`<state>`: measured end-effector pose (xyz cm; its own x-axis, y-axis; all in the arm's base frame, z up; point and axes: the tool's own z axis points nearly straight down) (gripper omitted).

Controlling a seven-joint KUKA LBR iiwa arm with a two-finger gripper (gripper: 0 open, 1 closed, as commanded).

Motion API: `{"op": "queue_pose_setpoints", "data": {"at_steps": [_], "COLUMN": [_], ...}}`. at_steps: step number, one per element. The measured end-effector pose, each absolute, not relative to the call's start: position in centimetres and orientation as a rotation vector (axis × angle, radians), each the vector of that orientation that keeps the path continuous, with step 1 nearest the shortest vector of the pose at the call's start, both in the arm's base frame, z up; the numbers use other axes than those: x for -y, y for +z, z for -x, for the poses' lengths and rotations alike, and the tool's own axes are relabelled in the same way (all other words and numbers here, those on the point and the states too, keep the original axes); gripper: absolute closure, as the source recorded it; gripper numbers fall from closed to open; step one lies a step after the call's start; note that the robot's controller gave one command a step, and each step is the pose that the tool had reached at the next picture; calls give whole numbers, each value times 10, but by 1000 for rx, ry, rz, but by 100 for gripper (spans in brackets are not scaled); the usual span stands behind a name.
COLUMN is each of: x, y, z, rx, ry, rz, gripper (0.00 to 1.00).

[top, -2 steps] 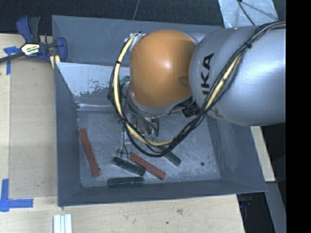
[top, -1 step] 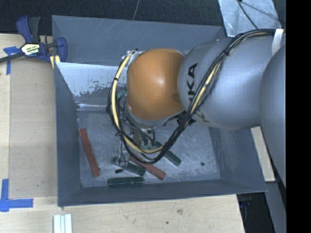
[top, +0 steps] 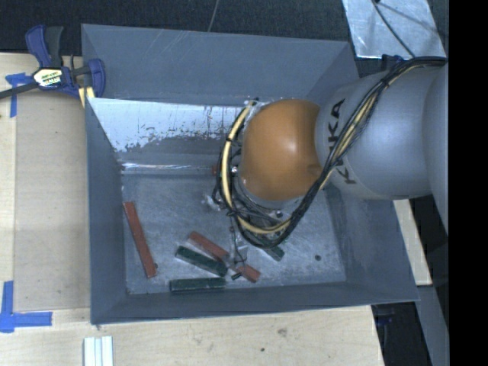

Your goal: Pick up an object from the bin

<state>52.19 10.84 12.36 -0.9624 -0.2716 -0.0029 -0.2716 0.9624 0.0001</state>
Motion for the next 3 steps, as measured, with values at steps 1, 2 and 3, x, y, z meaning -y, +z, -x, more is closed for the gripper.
{"op": "queue_pose_setpoints", "data": {"at_steps": [1, 2, 3], "x": [-77, -113, -110], "y": [116, 107, 76], "z": [-540, -521, -498], "rx": [-3129, -3101, -3034], "ry": [0, -1, 5], "rz": [207, 494, 796], "gripper": [0, 0, 0]}}
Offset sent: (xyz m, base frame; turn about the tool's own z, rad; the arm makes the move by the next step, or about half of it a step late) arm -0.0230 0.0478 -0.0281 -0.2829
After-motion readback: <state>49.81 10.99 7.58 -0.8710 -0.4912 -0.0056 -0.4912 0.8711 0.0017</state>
